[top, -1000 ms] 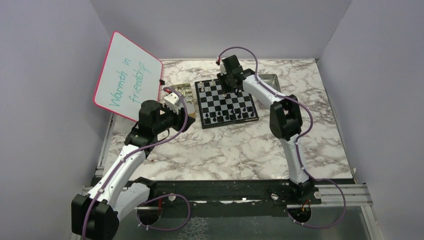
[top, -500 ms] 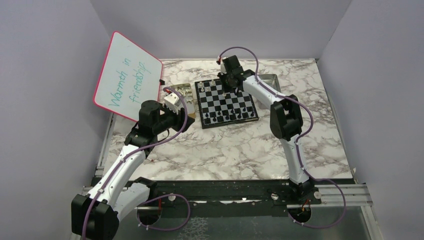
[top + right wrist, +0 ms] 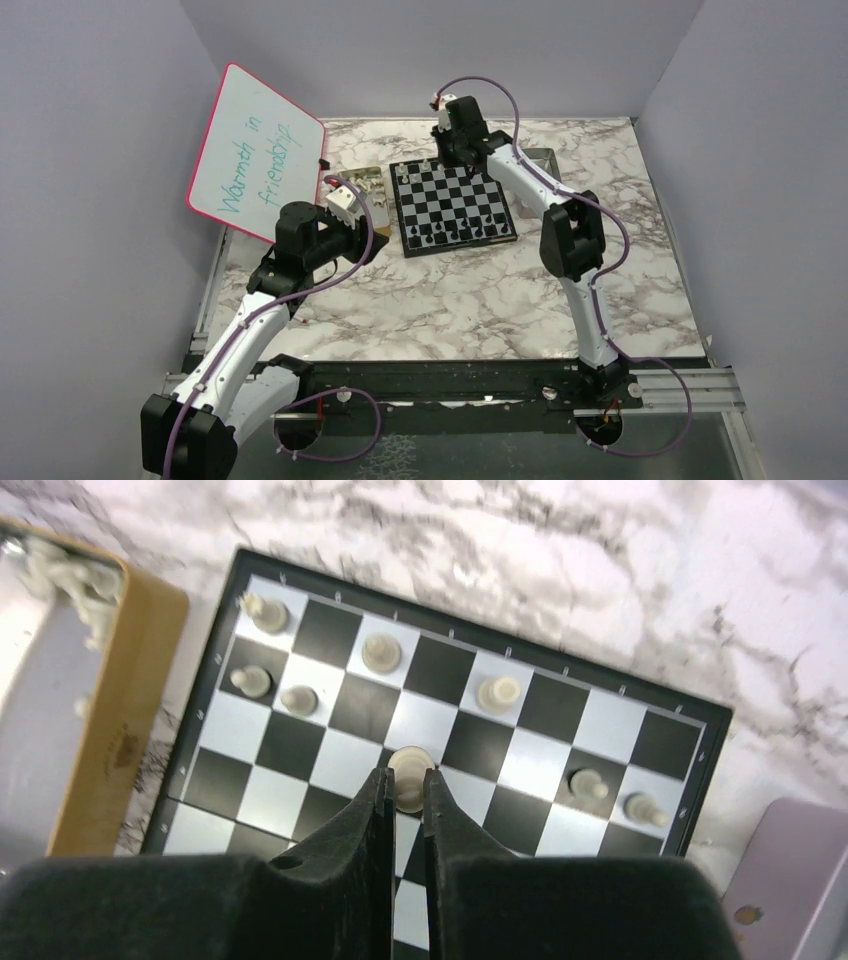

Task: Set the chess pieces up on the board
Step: Pick up the chess piece from the chessboard, then place the chess piece on the chessboard.

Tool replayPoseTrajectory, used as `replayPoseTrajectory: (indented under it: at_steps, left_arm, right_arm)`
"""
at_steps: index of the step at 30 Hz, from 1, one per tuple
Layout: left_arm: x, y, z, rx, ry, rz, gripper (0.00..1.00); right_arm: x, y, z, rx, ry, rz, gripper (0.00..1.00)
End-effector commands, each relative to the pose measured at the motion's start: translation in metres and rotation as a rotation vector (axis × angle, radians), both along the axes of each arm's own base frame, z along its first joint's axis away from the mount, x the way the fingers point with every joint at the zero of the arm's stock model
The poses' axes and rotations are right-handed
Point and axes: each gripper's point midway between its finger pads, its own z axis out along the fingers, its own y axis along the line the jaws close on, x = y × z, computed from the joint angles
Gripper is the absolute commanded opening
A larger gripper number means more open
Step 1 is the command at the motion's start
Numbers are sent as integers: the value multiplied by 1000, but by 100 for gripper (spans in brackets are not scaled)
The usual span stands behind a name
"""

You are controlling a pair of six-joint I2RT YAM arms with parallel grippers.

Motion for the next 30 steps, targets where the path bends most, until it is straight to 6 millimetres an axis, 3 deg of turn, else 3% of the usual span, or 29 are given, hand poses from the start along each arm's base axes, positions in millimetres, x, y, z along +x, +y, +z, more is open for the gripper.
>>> replayPoseTrajectory:
  at_steps: [1, 10, 16, 30]
  left_arm:
    - [2, 2, 10, -3, -38, 16, 50]
    - [0, -2, 9, -3, -34, 0, 51]
    - [0, -1, 12, 0, -48, 7, 51]
    - [-1, -3, 9, 6, -43, -3, 52]
  right_arm:
    - [24, 12, 21, 15, -111, 23, 9]
    - [41, 22, 22, 19, -181, 53, 9]
    - [45, 23, 8, -1, -182, 63, 9]
    - [58, 27, -1, -15, -207, 51, 9]
